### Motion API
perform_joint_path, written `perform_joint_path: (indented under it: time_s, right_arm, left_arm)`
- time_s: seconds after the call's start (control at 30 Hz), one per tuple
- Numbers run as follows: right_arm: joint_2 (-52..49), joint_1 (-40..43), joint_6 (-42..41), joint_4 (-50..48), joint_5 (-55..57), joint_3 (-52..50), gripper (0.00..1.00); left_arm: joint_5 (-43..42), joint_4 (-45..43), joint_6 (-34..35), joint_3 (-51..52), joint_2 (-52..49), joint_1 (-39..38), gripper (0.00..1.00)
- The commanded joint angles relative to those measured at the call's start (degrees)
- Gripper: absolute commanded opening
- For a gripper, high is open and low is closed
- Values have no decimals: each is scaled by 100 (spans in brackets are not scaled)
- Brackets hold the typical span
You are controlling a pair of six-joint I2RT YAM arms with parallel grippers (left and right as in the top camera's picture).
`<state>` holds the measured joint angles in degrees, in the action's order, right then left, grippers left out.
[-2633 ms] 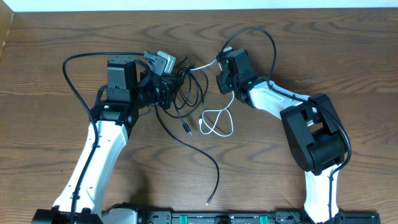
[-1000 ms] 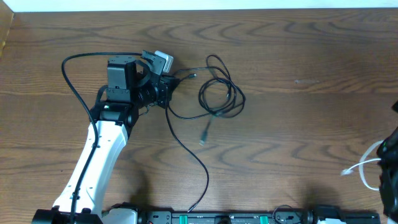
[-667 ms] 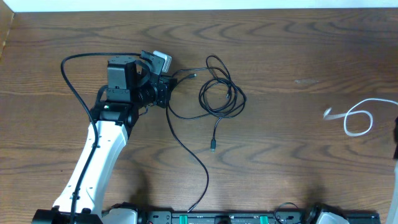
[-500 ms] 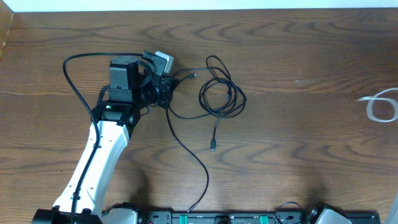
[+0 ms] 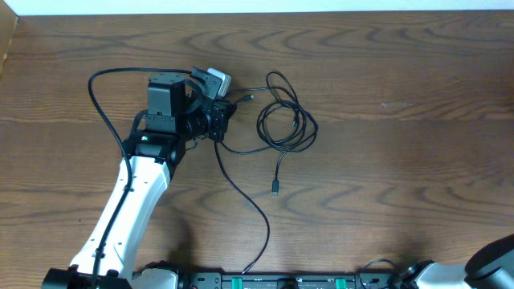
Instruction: Untangle cables
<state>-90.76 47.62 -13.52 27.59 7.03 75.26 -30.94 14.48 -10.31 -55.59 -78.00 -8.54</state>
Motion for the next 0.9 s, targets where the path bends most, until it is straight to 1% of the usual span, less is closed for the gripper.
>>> perform_joint_path:
  time_s: [0.0, 0.23, 0.4, 0.47, 0.57, 0.63, 0.73, 0.77, 0.8, 0.87]
  right_arm:
    - [-286, -9, -107, 2, -815, 42, 99]
    - [-498, 24, -107, 50, -946, 42, 99]
    - [-409, -184, -105, 50, -2118, 42, 99]
    - [-339, -603, -68, 155, -2614, 42, 99]
    - [-319, -1294, 492, 369, -3106, 42, 99]
    - [-321, -1862, 931, 662, -3097, 42, 99]
    - [-321, -2743, 1563, 1062, -2940, 42, 99]
    - [-321, -3097, 1764, 1137, -2916, 42, 99]
    - [-321, -3399, 1897, 1189, -2830, 42, 99]
    - [-321, -4076, 2079, 1294, -2459, 42, 99]
  left_arm:
    - [59, 7, -7, -13, 90, -17, 15]
    - [59, 7, -7, -13, 90, -17, 14]
    - [59, 7, -9, -13, 90, -17, 15]
    - [63, 7, -13, -13, 90, -17, 15]
    - [284, 44, -107, -13, 87, -17, 15]
    - [619, 140, -313, -11, 70, -17, 15]
    - [916, 223, -315, -11, 22, -17, 15]
    - [914, 240, -313, -11, 11, -17, 16]
    - [914, 256, -313, -11, -4, -17, 22]
    - [914, 293, -308, -11, -28, -17, 41]
